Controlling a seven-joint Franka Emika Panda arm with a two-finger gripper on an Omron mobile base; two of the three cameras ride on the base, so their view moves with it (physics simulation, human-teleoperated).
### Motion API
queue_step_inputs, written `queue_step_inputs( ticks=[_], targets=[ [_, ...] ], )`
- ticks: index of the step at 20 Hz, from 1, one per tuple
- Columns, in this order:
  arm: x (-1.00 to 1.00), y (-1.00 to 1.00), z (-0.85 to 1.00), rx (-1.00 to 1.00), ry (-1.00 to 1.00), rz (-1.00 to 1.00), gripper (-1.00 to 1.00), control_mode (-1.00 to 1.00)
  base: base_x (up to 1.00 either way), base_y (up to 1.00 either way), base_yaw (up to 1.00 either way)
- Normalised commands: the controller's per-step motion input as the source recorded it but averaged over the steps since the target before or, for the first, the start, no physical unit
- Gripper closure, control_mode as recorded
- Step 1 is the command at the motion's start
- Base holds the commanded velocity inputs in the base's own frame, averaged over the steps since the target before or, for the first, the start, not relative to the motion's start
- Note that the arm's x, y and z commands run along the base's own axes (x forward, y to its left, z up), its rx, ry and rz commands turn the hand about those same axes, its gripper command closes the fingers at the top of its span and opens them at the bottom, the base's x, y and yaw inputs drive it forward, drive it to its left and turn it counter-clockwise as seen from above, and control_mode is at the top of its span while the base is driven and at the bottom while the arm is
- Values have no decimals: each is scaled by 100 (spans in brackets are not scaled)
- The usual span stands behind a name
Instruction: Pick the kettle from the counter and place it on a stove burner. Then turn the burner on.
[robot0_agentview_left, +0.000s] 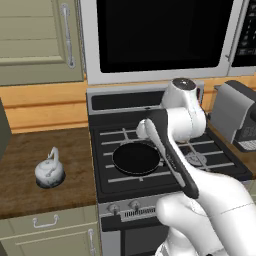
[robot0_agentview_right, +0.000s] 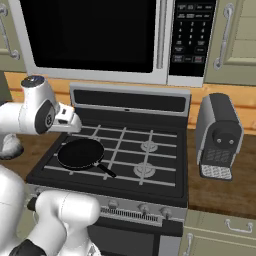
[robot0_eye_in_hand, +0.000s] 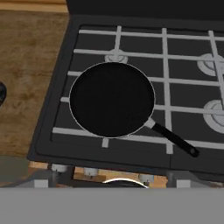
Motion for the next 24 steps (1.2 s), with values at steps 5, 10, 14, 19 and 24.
queue_step_inputs(
  ticks=[5, 10, 14, 19, 24],
  targets=[
    [-13, 86, -24, 10, -4, -9, -100, -100, 0, 0, 0],
    [-1, 72, 0, 25, -1, -10, -100, -100, 0, 0, 0],
    [0, 67, 1, 27, 0, -6, -100, -100, 0, 0, 0],
    [0, 67, 0, 19, 5, 0, -100, -100, 0, 0, 0],
    [4, 62, 0, 9, 11, 2, -100, -100, 0, 0, 0]
  ],
)
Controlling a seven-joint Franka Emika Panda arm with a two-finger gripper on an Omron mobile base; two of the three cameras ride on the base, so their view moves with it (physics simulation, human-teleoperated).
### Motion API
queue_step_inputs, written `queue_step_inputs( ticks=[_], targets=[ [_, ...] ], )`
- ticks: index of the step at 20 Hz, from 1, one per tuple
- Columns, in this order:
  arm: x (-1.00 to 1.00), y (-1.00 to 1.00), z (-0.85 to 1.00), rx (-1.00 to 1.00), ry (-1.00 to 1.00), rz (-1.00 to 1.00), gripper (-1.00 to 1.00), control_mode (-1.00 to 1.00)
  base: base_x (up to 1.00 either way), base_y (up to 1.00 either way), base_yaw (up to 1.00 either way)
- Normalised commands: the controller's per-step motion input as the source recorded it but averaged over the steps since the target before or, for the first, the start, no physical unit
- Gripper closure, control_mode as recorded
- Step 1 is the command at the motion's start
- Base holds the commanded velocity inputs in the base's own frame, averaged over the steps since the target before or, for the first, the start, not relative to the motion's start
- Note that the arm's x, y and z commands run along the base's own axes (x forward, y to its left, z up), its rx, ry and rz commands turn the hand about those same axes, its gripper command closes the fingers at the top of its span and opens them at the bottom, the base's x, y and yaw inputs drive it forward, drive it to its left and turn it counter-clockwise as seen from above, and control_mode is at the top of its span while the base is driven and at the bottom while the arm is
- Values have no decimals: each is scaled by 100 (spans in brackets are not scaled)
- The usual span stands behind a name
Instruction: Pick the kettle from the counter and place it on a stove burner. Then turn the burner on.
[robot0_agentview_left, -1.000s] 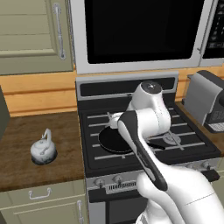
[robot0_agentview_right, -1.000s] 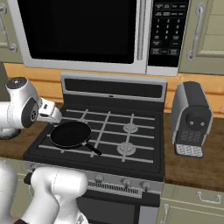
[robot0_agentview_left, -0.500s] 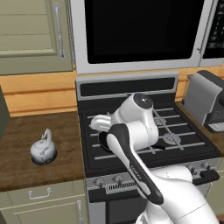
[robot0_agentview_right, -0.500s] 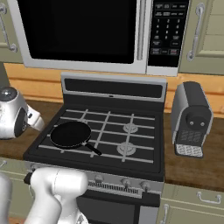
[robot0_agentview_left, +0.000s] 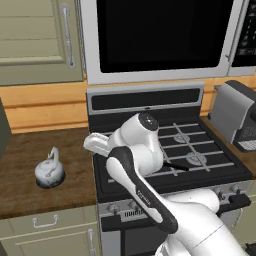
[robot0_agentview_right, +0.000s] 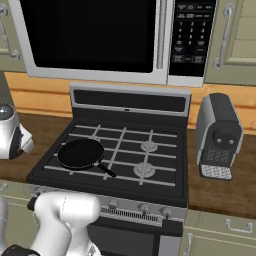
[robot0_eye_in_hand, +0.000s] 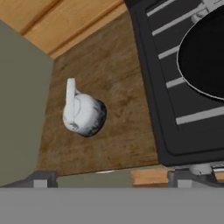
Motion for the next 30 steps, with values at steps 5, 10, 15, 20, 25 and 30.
queue_step_inputs(
  ticks=[5, 10, 15, 20, 25, 30],
  targets=[
    [15, 43, 0, 6, 16, 3, -100, -100, 0, 0, 0],
    [20, 15, 0, 1, 5, 0, -100, -100, 0, 0, 0],
    [39, 15, -5, 0, 0, -1, -100, -100, 0, 0, 0],
    [43, 36, -21, 0, 0, 0, -100, -100, 0, 0, 0],
    [38, 44, -13, 0, 4, 0, -100, -100, 0, 0, 0],
    [29, 35, -18, 0, 7, 0, -100, -100, 0, 0, 0]
  ],
)
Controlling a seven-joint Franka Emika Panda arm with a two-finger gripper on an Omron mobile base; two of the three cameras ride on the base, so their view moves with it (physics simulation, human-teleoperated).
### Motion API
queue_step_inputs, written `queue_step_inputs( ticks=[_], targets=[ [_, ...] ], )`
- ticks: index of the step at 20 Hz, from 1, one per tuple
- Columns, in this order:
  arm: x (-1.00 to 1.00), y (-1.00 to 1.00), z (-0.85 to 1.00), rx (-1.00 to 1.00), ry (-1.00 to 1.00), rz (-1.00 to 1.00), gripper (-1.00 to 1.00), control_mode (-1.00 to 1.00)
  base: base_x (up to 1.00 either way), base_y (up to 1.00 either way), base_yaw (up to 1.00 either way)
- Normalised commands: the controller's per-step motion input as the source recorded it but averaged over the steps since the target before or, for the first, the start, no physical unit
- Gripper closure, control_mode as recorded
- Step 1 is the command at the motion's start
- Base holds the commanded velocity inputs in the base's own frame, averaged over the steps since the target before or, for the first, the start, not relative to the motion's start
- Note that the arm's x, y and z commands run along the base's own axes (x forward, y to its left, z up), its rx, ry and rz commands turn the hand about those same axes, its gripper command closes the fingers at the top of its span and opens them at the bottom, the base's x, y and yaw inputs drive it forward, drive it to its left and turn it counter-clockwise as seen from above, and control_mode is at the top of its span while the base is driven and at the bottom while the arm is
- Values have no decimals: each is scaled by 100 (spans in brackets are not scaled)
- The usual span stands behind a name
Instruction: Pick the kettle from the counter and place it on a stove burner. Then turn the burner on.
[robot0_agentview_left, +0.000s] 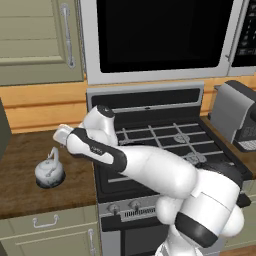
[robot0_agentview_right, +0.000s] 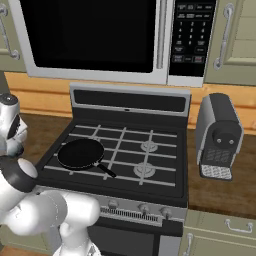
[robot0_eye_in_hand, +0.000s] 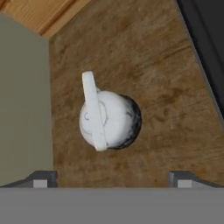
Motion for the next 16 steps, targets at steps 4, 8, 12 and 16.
queue_step_inputs(
  ticks=[4, 8, 12, 16],
  targets=[
    [18, 19, -34, 0, 0, 0, -100, -100, 0, 0, 0],
    [19, 12, -30, 0, 0, 0, -100, -100, 0, 0, 0],
    [19, 10, -12, 0, 0, 0, -100, -100, 0, 0, 0],
    [23, 15, 0, 0, 0, 0, -100, -100, 0, 0, 0]
  ],
)
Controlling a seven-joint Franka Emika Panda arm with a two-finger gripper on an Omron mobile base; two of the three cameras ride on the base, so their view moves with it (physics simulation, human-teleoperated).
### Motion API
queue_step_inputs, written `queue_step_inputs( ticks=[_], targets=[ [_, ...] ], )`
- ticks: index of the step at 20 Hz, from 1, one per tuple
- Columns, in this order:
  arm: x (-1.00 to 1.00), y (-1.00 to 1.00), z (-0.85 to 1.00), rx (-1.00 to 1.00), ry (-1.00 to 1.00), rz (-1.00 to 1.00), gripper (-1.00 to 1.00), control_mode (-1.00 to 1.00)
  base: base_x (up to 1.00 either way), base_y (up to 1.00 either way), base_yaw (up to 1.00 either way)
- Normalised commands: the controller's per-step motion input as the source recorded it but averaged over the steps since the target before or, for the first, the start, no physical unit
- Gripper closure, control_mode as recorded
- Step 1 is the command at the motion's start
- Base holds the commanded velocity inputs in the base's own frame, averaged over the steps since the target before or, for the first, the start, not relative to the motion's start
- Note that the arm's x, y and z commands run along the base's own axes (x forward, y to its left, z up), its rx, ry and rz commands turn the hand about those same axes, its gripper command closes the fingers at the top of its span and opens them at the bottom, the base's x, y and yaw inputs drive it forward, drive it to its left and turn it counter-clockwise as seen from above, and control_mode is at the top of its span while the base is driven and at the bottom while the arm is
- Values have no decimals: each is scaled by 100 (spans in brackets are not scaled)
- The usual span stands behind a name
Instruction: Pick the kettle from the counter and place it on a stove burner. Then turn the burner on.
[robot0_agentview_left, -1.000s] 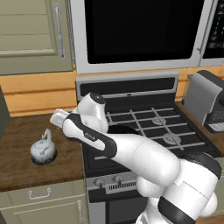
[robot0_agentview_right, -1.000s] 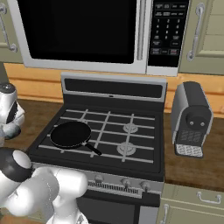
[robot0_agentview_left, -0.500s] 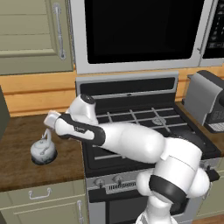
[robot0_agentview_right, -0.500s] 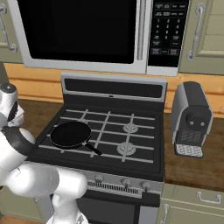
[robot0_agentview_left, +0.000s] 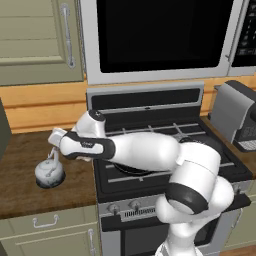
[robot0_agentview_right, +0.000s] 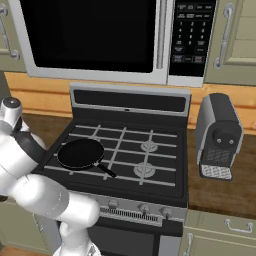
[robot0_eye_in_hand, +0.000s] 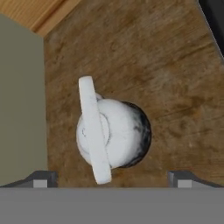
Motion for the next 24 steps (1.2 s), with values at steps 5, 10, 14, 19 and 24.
queue_step_inputs(
  ticks=[5, 10, 14, 19, 24],
  targets=[
    [23, 20, -5, 0, 0, 0, -100, -100, 0, 0, 0],
    [22, 23, -8, 0, 0, 0, -100, -100, 0, 0, 0],
    [15, 18, -7, 0, 0, 0, -100, -100, 0, 0, 0],
    [7, 8, -12, 0, 0, 0, -100, -100, 0, 0, 0],
    [0, 0, -15, 0, 0, 0, -100, -100, 0, 0, 0]
  ],
)
